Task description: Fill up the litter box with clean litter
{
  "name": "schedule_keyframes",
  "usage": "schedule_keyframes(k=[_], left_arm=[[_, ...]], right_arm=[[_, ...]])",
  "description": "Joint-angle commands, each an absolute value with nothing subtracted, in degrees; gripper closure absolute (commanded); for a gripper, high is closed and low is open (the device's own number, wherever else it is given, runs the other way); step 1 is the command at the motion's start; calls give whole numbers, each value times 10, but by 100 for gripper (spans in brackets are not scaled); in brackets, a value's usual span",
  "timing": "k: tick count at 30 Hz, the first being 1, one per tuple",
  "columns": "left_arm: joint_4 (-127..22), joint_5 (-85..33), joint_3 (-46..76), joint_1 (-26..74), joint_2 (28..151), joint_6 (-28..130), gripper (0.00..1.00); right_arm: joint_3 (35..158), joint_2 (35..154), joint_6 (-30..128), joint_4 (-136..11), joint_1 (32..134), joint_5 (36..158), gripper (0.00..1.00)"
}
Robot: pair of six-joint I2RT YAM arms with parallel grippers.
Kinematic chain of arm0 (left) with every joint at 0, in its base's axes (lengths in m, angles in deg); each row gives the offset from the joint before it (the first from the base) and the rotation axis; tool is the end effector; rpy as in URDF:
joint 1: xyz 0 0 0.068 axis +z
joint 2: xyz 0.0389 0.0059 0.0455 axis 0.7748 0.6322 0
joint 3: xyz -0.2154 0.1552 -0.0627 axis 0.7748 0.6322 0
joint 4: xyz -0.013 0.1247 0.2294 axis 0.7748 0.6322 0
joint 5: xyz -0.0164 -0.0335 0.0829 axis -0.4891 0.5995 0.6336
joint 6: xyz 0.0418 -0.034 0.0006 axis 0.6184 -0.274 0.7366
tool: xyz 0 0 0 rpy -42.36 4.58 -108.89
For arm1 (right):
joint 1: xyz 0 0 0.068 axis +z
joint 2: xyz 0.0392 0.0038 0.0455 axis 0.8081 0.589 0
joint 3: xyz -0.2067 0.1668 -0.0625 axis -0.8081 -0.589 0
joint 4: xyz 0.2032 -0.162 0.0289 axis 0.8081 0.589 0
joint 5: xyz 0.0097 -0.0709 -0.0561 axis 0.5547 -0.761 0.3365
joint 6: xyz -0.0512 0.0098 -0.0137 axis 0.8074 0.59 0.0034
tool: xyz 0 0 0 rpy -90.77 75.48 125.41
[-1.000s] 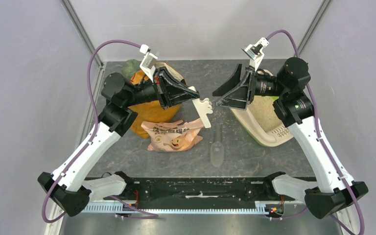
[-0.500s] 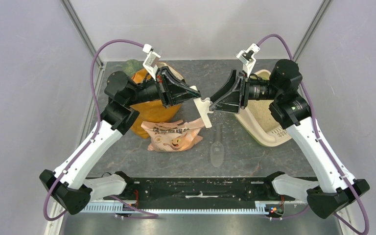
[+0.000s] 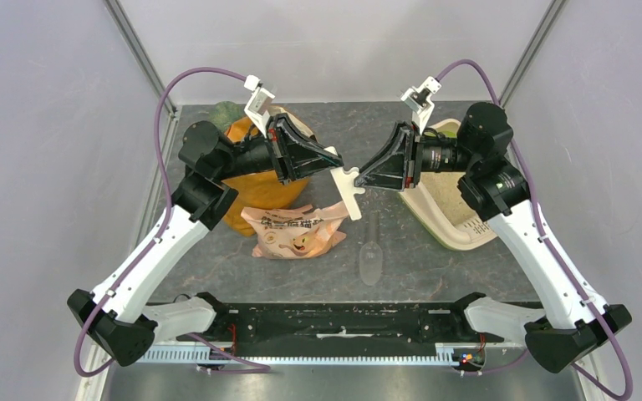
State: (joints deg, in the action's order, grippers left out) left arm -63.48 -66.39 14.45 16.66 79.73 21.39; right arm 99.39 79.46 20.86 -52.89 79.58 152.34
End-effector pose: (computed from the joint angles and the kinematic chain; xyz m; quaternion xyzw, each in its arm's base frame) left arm 0.1843 -0.1572 0.4758 0.3033 0.5431 -0.6435 0.4460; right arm 0.1916 0.1271 0.4708 -0.3258 0.6196 0.6215 0.3517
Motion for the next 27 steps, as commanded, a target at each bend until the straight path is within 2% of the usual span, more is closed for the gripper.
schedule_keyframes(k=[1,2,4,8,9,12,13,17,19,22,27], left_arm=[[-635,-665,118,167,793,213,97],[-630,-663,118,168,793,216,90],[-614,-657,118,171,789,226,66],[-551,-661,117,211,773,256,34],[-532,-671,117,232,768,276,31],[-394,-679,99,274,740,434,28],[-325,-682,85,279,735,510,28],[-68,-696,43,278,734,844,32],[6,-676,55,278,729,946,34],[71,-648,87,278,722,1080,41],[105,-591,152,278,711,1192,43]], right_arm=[[1003,790,227,-523,799,1514,74],[1006,791,232,-516,799,1514,79],[1012,791,249,-498,798,1511,81],[1030,792,296,-432,790,1508,84],[1039,794,314,-404,785,1506,85],[1069,803,396,-298,762,1507,94],[1086,809,445,-245,754,1503,99],[1185,859,721,12,751,1442,100],[1219,886,844,112,751,1383,100],[1227,905,976,176,750,1312,100],[1202,917,1107,194,764,1248,100]])
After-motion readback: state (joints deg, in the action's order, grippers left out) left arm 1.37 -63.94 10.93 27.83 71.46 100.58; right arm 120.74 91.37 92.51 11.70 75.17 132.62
